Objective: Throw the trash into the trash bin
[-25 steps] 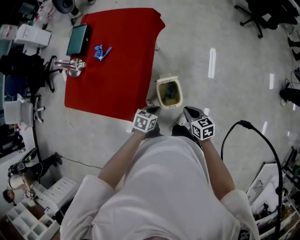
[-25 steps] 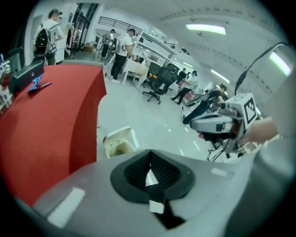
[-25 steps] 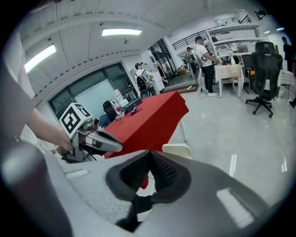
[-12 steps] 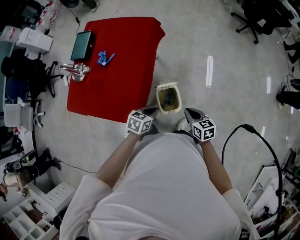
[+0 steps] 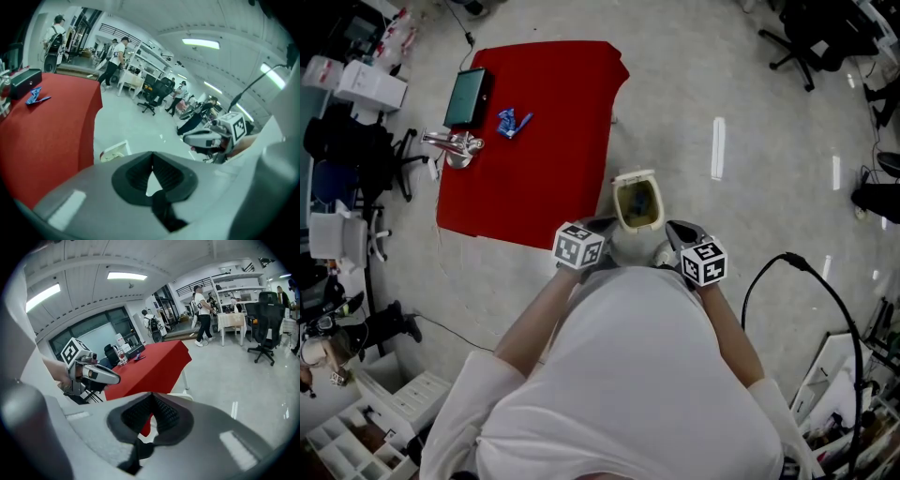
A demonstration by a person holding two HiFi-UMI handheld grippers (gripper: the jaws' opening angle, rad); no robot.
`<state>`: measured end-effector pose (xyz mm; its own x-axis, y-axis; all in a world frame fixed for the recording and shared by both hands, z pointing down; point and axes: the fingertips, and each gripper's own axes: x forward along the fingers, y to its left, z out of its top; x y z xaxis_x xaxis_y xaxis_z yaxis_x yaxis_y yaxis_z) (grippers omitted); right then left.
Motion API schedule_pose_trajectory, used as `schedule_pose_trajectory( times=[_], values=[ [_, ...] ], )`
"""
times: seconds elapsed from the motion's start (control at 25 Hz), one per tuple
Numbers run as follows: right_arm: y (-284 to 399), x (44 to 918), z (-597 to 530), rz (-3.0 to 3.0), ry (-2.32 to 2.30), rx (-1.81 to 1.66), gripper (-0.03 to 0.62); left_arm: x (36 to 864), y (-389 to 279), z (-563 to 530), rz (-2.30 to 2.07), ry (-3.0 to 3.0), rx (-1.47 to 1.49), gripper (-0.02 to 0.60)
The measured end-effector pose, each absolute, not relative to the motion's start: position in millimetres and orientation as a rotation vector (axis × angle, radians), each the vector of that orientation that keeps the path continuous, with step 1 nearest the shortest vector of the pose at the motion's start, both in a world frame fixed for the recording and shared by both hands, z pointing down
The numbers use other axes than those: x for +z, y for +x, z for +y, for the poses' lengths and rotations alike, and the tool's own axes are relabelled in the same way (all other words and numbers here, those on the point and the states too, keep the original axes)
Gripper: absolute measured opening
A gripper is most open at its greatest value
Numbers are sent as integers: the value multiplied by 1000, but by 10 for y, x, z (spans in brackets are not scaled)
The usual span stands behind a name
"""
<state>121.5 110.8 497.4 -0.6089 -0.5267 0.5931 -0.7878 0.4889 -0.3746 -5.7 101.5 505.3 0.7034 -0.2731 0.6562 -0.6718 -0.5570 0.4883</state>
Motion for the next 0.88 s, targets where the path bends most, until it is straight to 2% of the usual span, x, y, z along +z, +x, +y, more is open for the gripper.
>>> schedule_pose_trajectory(
  times=[0.44,0.88],
  values=[
    [1195,4939,1024,-2318,1102,849,2,5048,-208,888,-773,2178,682,6],
    [885,4877,807,-2318,1094,818,2,4943,-867,467,-908,2200,691,29]
  ],
)
